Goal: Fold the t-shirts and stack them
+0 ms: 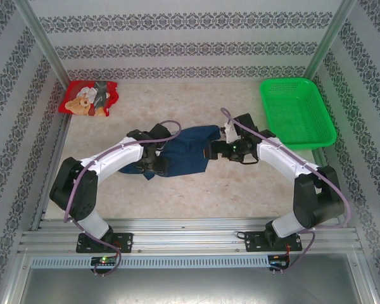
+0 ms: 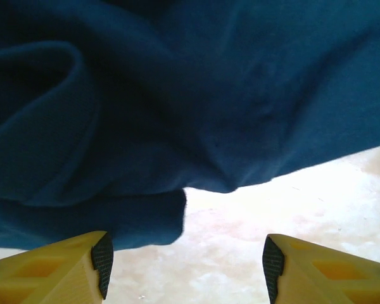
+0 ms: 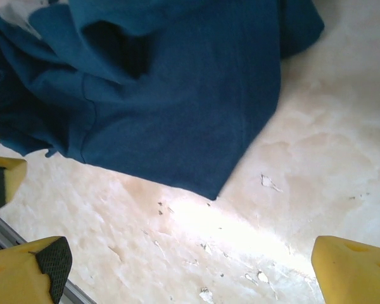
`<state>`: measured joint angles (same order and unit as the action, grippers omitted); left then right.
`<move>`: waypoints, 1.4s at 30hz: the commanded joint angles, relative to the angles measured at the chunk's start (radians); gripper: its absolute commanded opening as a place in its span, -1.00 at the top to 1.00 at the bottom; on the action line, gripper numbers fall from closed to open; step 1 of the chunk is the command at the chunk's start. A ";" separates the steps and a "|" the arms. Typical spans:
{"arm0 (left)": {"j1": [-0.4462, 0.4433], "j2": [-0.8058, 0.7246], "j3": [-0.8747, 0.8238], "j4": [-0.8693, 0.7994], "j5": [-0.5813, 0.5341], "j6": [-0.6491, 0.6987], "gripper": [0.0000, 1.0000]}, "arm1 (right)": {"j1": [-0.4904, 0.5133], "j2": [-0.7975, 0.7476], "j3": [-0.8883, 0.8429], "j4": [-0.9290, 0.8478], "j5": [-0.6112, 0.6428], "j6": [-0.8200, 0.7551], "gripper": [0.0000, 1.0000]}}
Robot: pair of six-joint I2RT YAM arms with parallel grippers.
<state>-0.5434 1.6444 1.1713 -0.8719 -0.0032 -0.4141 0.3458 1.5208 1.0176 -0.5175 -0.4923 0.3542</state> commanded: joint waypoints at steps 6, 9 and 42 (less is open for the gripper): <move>0.007 0.031 -0.065 0.117 -0.067 -0.056 -0.21 | 0.114 0.166 0.029 0.074 -0.024 0.111 -0.81; 0.009 0.067 -0.070 0.150 -0.033 -0.062 0.21 | 0.135 0.229 0.055 0.084 -0.002 0.157 -0.73; 0.172 -0.520 0.110 -0.056 0.071 -0.146 1.00 | 0.063 -0.135 0.250 -0.211 0.028 0.214 1.00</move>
<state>-0.3958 1.1923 1.2861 -0.8864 0.0933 -0.5312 0.4278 1.4357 1.2636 -0.6304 -0.4416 0.5785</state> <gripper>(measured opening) 0.055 0.065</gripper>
